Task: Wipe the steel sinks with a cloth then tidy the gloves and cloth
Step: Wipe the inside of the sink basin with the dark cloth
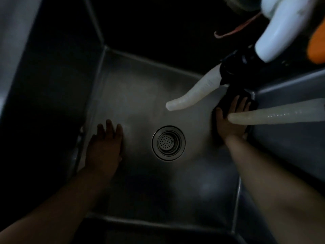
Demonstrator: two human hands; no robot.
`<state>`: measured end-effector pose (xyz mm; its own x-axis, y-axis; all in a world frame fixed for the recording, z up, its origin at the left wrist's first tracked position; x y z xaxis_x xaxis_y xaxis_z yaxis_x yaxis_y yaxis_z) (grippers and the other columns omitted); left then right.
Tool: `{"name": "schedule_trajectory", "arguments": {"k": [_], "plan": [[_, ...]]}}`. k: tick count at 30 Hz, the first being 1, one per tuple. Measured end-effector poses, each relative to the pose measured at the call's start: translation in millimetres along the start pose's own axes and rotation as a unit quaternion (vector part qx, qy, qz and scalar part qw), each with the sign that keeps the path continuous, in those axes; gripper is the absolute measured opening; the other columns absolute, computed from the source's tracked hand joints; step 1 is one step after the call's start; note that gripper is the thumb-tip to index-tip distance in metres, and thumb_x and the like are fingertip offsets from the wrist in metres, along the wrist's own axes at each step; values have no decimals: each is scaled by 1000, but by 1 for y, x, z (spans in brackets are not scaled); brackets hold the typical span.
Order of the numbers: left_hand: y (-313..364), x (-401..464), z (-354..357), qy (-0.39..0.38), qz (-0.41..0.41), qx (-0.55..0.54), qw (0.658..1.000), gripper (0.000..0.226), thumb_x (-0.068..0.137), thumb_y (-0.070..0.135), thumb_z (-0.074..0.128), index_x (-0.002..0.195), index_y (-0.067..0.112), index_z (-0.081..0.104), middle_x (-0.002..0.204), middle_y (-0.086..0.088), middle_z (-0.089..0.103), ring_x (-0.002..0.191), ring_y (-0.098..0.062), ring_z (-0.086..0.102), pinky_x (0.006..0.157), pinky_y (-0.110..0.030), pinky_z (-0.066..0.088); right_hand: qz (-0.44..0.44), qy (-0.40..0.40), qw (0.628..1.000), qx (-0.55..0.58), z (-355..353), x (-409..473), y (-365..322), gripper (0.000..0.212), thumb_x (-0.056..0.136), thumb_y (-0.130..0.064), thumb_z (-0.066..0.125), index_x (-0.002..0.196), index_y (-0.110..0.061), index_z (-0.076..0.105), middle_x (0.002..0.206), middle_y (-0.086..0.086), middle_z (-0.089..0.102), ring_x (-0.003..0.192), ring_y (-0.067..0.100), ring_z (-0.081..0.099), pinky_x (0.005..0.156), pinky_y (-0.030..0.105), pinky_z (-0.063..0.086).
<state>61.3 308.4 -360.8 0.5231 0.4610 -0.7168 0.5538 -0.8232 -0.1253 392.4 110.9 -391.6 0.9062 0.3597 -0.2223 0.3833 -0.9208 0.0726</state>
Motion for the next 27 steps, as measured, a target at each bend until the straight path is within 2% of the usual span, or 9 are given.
{"name": "schedule_trajectory", "arguments": {"k": [3,5,8,10,13,18,22,25,27], "plan": [[-1,2,3,3,-4,-2,1000,95,89,43,57,149,13,-10,156,-21,-8,143,-40,8,114,-41,25,66,17,997,28,3,9,-39,77,93,-56,34,151,-13,7,156,20,4,143,39,1,113,51,-4],[-2,3,6,4,-6,-13,1000,95,89,41,57,148,13,-11,156,-21,-10,143,-40,6,114,-42,24,48,6,999,25,6,8,-74,77,93,-55,36,151,-14,5,157,19,2,143,38,-1,112,53,-4],[-5,3,10,4,-5,-32,999,95,89,40,56,148,13,-14,155,-21,-13,144,-40,2,115,-43,20,-68,-7,997,38,11,-5,-136,81,92,-55,35,149,-6,7,156,22,2,143,38,-3,112,50,-18],[-6,4,11,2,-3,-38,999,95,90,39,55,148,13,-16,155,-21,-14,143,-40,0,116,-44,18,-126,13,991,46,9,-18,-183,80,91,-57,29,151,-10,4,157,20,0,143,37,-5,106,44,-27],[-6,4,13,-3,-8,-49,999,92,92,36,53,147,13,-17,155,-21,-16,143,-41,-3,117,-45,14,-196,34,979,34,4,-33,-251,73,91,-55,29,151,-19,5,158,16,2,143,37,-6,110,50,-15],[-2,6,13,-2,-22,-56,998,84,96,26,47,147,12,-18,154,-22,-18,143,-41,-5,117,-48,11,-320,8,947,20,6,-48,-326,64,95,-52,19,150,-26,2,159,8,-3,143,33,-12,110,51,-15],[-1,4,15,-7,-25,-68,997,91,93,32,51,146,13,-20,154,-19,-21,143,-39,-10,118,-47,6,-410,-16,912,5,11,-72,-347,60,97,-47,19,150,-27,-1,159,5,-4,144,29,-12,114,50,-11],[-2,-2,13,24,-25,-90,995,88,93,31,52,148,15,-15,156,-16,-17,144,-36,-8,119,-44,7,-453,-27,891,-5,13,-90,-328,59,97,-46,22,150,-29,1,159,3,-2,144,29,-10,113,47,-12],[-4,-7,12,44,-20,-95,994,84,93,32,52,150,15,-8,158,-15,-10,145,-33,-3,119,-42,10,-447,-28,894,2,13,-93,-301,60,97,-47,24,150,-30,2,159,2,-1,145,28,-10,111,44,-17]]}}
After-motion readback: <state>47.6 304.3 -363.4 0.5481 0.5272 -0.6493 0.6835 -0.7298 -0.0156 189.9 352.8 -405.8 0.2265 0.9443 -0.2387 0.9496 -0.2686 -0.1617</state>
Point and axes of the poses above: each hand's wrist, its own x-axis towards the middle knuckle, its own z-axis out of the palm, y = z × x, the point moved 5 cm from there along x, towards the middle knuckle
